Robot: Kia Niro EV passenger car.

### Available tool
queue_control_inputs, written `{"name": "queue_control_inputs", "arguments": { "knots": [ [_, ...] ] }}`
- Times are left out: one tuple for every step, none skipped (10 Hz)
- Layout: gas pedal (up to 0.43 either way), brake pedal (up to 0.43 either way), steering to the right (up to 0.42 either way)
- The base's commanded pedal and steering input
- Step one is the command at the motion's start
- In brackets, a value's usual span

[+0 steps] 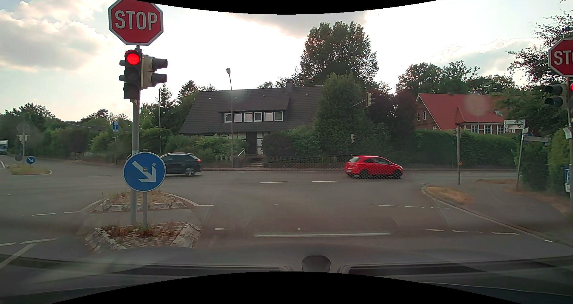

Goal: Follow the waypoints while adhering to traffic rules and regulations

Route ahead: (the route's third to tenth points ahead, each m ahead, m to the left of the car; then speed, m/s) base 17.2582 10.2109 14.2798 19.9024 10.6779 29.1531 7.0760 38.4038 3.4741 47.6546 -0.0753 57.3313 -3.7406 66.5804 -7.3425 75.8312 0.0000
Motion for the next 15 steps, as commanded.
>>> {"name": "queue_control_inputs", "arguments": {
  "knots": [
    [0.0, 0.25, -0.005],
    [0.0, 0.25, -0.005],
    [0.0, 0.25, -0.006],
    [0.0, 0.25, -0.005],
    [0.0, 0.25, -0.006],
    [0.0, 0.25, -0.005],
    [0.0, 0.25, -0.005],
    [0.0, 0.25, -0.006],
    [0.0, 0.25, -0.005],
    [0.0, 0.25, -0.006],
    [0.0, 0.25, -0.005],
    [0.0, 0.25, -0.005],
    [0.0, 0.25, -0.005],
    [0.0, 0.25, -0.005],
    [0.0, 0.25, -0.005]
  ]
}}
